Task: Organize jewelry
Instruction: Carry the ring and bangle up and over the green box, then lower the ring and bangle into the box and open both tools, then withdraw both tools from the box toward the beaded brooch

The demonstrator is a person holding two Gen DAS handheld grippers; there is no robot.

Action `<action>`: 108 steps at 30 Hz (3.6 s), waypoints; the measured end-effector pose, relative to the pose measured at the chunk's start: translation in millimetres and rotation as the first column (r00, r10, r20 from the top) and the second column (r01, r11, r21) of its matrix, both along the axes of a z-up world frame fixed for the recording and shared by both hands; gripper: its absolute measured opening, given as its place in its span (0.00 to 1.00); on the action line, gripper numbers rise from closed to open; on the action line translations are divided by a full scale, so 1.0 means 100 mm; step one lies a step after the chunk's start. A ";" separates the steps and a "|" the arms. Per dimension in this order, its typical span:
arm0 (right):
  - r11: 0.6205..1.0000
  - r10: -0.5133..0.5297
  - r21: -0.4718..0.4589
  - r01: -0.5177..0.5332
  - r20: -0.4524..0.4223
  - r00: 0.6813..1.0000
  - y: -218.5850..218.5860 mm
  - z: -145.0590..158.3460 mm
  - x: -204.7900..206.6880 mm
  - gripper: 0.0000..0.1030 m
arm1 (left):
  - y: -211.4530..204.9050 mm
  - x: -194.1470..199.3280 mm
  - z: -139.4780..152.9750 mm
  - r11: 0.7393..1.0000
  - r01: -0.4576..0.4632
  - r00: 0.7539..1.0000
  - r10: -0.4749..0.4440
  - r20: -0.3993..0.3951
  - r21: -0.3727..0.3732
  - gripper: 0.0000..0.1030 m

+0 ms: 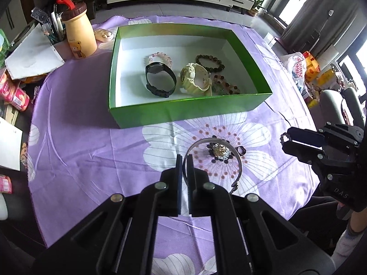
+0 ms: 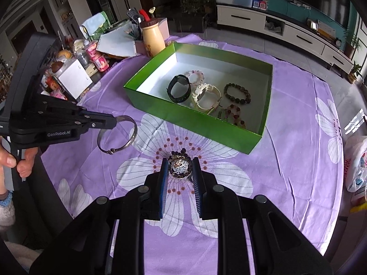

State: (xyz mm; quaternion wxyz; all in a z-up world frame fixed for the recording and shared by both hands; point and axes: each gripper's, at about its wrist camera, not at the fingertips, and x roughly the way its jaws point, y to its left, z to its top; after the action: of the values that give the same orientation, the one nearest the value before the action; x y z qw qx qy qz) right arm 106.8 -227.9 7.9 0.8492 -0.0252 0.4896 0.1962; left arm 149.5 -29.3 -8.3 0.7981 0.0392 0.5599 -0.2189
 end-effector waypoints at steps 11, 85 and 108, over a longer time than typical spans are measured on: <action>0.997 0.037 -0.066 -0.043 -0.078 0.996 0.04 0.02 0.39 0.20 | -0.14 0.24 -0.02 0.998 0.047 0.998 -0.045 -0.050 0.040 0.03; 0.999 -0.045 0.023 0.046 -0.036 0.998 -0.13 -0.05 1.04 0.42 | -0.42 1.02 0.23 0.997 -0.039 0.999 0.037 0.027 0.060 0.55; 0.999 -0.047 0.015 0.049 -0.082 0.995 -0.04 -1.03 -0.06 0.42 | -0.25 -0.15 -0.75 0.997 -0.035 0.991 0.026 -0.130 -0.070 0.56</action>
State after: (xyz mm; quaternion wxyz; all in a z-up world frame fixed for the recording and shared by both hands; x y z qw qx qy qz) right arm 100.7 -231.7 -95.1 0.8330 0.0019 0.5228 0.1809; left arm 134.5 -54.2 -83.2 0.7644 -0.0125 0.6027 -0.2288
